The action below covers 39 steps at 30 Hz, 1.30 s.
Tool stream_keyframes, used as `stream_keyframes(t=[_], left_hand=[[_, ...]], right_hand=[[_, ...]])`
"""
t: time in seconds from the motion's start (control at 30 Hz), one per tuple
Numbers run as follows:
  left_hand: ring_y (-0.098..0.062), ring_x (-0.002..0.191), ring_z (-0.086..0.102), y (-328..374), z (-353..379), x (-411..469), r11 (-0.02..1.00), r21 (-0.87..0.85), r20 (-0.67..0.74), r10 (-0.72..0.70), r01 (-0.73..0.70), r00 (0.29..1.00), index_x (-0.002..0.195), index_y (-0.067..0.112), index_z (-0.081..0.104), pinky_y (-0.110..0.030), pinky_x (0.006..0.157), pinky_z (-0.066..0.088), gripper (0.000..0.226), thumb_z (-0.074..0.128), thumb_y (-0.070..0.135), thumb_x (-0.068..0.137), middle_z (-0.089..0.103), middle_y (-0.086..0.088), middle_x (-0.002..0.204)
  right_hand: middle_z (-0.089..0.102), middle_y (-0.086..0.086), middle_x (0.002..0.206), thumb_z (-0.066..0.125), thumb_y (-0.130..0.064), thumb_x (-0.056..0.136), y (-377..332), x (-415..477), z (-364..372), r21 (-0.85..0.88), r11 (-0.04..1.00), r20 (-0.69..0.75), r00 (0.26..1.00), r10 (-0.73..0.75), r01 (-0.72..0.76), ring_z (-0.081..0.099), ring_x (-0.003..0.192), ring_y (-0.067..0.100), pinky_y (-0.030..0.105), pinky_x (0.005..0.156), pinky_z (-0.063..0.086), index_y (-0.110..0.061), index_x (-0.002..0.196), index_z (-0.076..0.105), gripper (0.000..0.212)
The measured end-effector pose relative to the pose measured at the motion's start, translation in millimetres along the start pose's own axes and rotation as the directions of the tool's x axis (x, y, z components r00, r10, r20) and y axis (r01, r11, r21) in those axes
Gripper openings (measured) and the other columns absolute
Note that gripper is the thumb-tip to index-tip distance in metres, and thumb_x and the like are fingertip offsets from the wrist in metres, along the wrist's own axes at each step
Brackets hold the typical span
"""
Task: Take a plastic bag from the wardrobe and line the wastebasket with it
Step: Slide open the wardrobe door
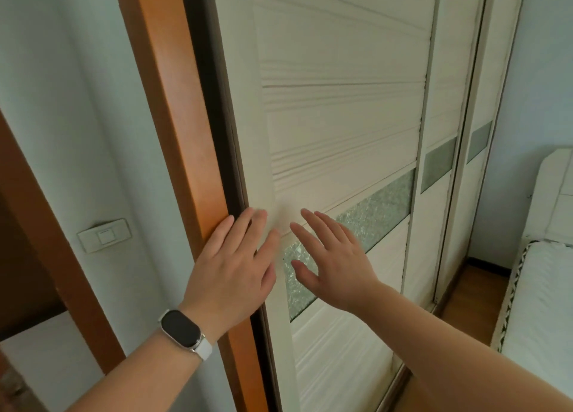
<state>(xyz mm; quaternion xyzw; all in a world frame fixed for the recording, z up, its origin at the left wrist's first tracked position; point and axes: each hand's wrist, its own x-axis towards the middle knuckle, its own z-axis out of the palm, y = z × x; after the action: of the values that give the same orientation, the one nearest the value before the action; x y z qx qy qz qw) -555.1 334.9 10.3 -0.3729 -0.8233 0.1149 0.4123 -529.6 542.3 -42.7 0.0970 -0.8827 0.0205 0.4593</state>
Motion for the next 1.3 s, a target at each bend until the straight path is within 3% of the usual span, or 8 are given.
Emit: stream_keyframes(t=[0.17, 0.47, 0.7, 0.87, 1.03, 1.17, 1.3], left_hand=[[-0.035, 0.141, 0.034, 1, 6, -2, 0.995, 0.091, -0.004, -0.032, 0.032, 0.999, 0.138, 0.01, 0.046, -0.047, 0.117, 0.015, 0.051, 0.036, 0.042, 0.1, 0.039, -0.016, 0.152], [-0.036, 0.143, 0.03, -2, 7, -6, 0.994, 0.104, 0.023, -0.048, 0.045, 0.999, 0.139, 0.01, 0.046, -0.048, 0.116, 0.014, 0.053, 0.041, 0.044, 0.098, 0.035, -0.017, 0.154], [-0.036, 0.146, 0.022, 11, 2, -1, 0.988, 0.099, 0.049, -0.124, 0.119, 0.991, 0.138, 0.014, 0.046, -0.053, 0.117, 0.006, 0.05, 0.03, 0.041, 0.1, 0.026, -0.017, 0.158], [-0.037, 0.145, 0.024, 22, 3, 8, 0.99, 0.094, 0.086, -0.113, 0.105, 0.99, 0.135, 0.013, 0.051, -0.055, 0.116, 0.006, 0.052, 0.035, 0.044, 0.095, 0.032, -0.018, 0.155], [-0.036, 0.147, 0.021, 26, 7, 12, 0.986, 0.099, 0.096, -0.141, 0.131, 0.985, 0.139, 0.013, 0.046, -0.054, 0.117, 0.003, 0.048, 0.035, 0.037, 0.099, 0.027, -0.018, 0.157], [-0.037, 0.146, 0.021, 31, 16, 20, 0.984, 0.14, 0.101, -0.127, 0.112, 0.987, 0.139, 0.013, 0.046, -0.054, 0.117, 0.011, 0.053, 0.032, 0.043, 0.097, 0.026, -0.018, 0.157], [-0.037, 0.144, 0.026, 39, 26, 31, 0.983, 0.122, 0.09, -0.149, 0.138, 0.985, 0.136, 0.014, 0.049, -0.054, 0.113, 0.023, 0.053, 0.025, 0.043, 0.099, 0.03, -0.018, 0.156]], right_hand=[[0.034, 0.012, 0.156, 0.051, -0.048, 0.095, -8, 5, 32, 0.036, 0.999, -0.025, 1.0, -0.005, 0.006, 0.032, 0.143, 0.031, 0.043, 0.115, 0.03, -0.017, 0.145, 0.043, 0.059], [0.022, 0.016, 0.159, 0.056, -0.05, 0.094, 2, 13, 61, 0.134, 0.991, -0.012, 1.0, -0.024, 0.025, 0.018, 0.148, 0.034, 0.058, 0.11, 0.031, -0.015, 0.151, 0.025, 0.074], [0.016, 0.016, 0.161, 0.028, -0.066, 0.096, 6, 14, 76, 0.163, 0.986, -0.024, 0.999, 0.044, -0.04, 0.01, 0.15, 0.034, 0.064, 0.112, 0.023, -0.022, 0.153, 0.02, 0.072], [0.019, 0.016, 0.159, 0.021, -0.066, 0.096, 9, 17, 86, 0.164, 0.986, -0.078, 0.996, 0.043, -0.03, 0.013, 0.149, 0.035, 0.065, 0.112, 0.02, -0.022, 0.151, 0.022, 0.071], [0.018, 0.014, 0.159, 0.02, -0.067, 0.096, 15, 16, 108, 0.181, 0.984, -0.187, 0.982, 0.03, 0.004, 0.015, 0.148, 0.037, 0.07, 0.111, 0.018, -0.028, 0.155, 0.014, 0.071], [0.003, 0.003, 0.164, 0.017, -0.072, 0.093, 32, 21, 123, 0.154, 0.987, -0.264, 0.964, -0.012, 0.055, 0.01, 0.149, 0.031, 0.07, 0.111, 0.017, -0.029, 0.155, 0.012, 0.075], [0.003, 0.0, 0.164, 0.019, -0.073, 0.091, 55, 25, 135, 0.151, 0.982, -0.336, 0.94, -0.057, 0.114, 0.005, 0.151, 0.024, 0.069, 0.108, 0.019, -0.03, 0.154, 0.013, 0.077]])
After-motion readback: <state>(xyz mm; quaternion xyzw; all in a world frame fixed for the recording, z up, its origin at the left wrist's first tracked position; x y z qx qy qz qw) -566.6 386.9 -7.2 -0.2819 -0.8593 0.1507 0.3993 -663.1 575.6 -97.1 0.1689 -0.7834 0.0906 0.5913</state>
